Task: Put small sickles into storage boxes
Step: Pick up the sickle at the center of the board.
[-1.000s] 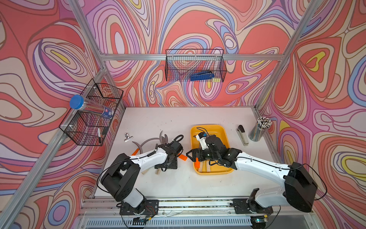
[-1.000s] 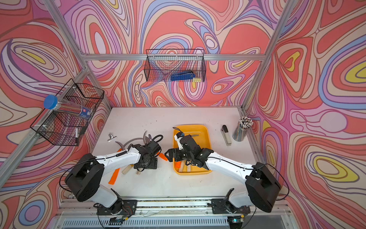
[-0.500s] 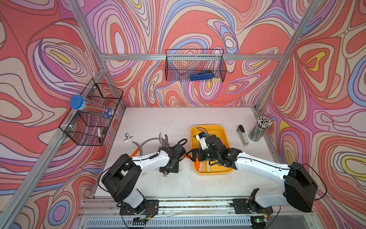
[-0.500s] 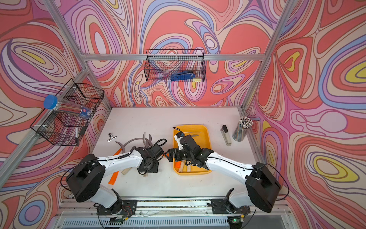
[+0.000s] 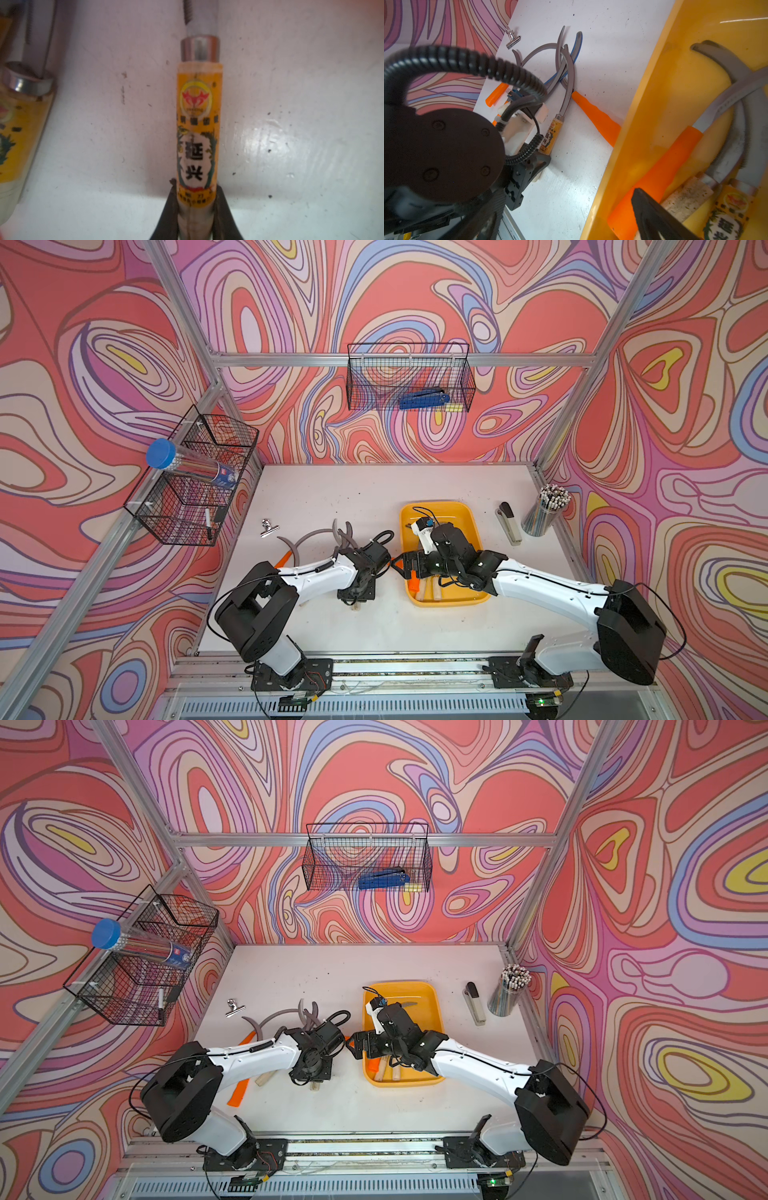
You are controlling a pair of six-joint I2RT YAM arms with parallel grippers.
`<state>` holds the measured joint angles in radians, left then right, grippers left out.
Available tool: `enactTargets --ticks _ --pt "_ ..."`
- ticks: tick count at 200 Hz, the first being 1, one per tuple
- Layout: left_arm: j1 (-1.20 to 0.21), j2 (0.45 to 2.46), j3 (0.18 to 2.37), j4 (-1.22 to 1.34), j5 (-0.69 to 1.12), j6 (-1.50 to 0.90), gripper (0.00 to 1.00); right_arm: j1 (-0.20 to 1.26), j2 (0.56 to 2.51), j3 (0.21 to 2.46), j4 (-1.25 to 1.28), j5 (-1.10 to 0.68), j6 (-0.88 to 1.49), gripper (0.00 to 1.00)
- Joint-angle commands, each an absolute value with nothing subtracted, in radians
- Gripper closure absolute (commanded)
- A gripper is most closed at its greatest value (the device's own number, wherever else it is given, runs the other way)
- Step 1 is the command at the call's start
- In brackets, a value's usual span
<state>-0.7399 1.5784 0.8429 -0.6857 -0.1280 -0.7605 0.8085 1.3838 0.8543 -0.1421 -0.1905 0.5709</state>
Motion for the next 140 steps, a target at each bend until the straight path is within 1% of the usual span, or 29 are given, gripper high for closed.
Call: enactTargets --ticks 1,7,42,140 --pt "-0.742 1.627 0.848 -0.722 -0.143 -0.743 0.98 0.814 1.394 0.882 -0.149 -0.178 0.569 0.02" --pt "-0.742 1.629 0.851 -0.723 -0.144 -0.740 1.00 0.813 1.393 0.882 -0.149 -0.178 0.569 0.02" --pt "-0.742 1.635 0.884 -0.740 -0.158 -0.712 1.00 0.815 1.394 0.887 -0.157 -0.174 0.568 0.01" --pt "-0.742 1.540 0.966 -0.803 -0.217 -0.678 1.00 0.815 1.379 0.876 -0.167 -0.122 0.584 0.01"
